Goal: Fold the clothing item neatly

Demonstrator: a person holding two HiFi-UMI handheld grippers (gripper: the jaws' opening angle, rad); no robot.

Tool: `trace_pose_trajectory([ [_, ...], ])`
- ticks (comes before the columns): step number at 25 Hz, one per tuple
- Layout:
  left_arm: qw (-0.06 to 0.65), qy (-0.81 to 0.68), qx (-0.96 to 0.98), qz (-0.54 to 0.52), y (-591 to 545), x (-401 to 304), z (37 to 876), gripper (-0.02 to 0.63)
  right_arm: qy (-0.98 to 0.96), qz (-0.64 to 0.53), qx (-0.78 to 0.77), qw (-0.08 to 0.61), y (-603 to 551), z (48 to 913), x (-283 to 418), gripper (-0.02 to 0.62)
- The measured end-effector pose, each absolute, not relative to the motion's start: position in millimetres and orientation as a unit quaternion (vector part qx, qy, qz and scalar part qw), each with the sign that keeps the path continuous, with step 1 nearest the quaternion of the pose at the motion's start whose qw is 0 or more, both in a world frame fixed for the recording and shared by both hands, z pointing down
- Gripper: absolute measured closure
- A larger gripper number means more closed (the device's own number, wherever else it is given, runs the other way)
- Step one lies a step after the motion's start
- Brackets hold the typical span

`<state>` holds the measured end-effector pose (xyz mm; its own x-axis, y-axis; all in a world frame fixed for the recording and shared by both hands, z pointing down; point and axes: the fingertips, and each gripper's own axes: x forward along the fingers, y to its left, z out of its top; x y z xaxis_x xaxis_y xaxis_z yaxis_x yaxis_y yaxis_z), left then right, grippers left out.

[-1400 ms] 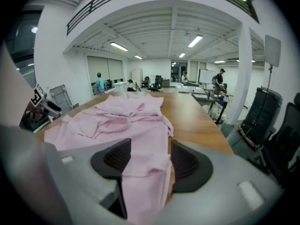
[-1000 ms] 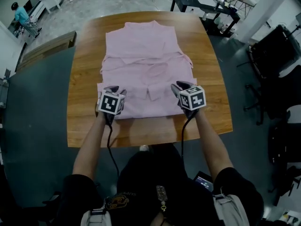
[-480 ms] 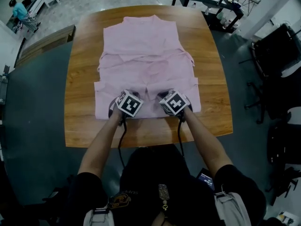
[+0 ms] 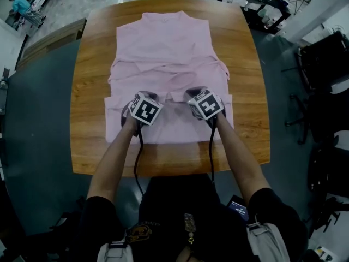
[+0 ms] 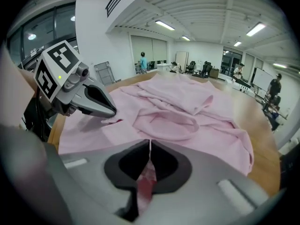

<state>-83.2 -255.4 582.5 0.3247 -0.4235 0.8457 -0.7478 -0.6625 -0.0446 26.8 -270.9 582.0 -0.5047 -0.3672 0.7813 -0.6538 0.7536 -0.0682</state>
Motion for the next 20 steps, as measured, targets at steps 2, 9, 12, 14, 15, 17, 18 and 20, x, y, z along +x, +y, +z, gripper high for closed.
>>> trace_pose_trajectory([
  [2,0.178,-0.381,0.791,0.444,-271.9,-87.2,580.5,0.598,-0.847,0.181,0.313,0.389,-287.5,580.2,31.2,0.583],
  [9,0.18,-0.418,0.787,0.416,-309.9,-100.8,567.9,0.598,-0.848,0.182,0.35,0.354,-323.4,562.8,44.4,0.583],
  [12,0.19,-0.417,0.797,0.394,-303.1,-99.0,555.8,0.598,-0.855,0.18,0.35,0.337,-318.8,548.3,44.1,0.583],
  [14,0.194,-0.413,0.806,0.377,-292.9,-95.2,545.5,0.598,-0.866,0.175,0.337,0.326,-306.9,536.0,37.8,0.583],
  [15,0.194,-0.408,0.811,0.373,-286.3,-93.0,542.5,0.598,-0.871,0.171,0.328,0.323,-299.2,531.0,33.2,0.583],
  [17,0.194,-0.393,0.817,0.374,-271.0,-88.6,542.8,0.598,-0.88,0.163,0.31,0.322,-282.4,525.9,23.3,0.581],
  [18,0.194,-0.385,0.82,0.377,-263.0,-86.5,545.3,0.598,-0.883,0.161,0.301,0.323,-273.9,525.6,18.8,0.583],
  [20,0.195,-0.369,0.824,0.383,-246.7,-82.1,551.7,0.598,-0.887,0.161,0.284,0.326,-256.3,527.4,11.1,0.581],
])
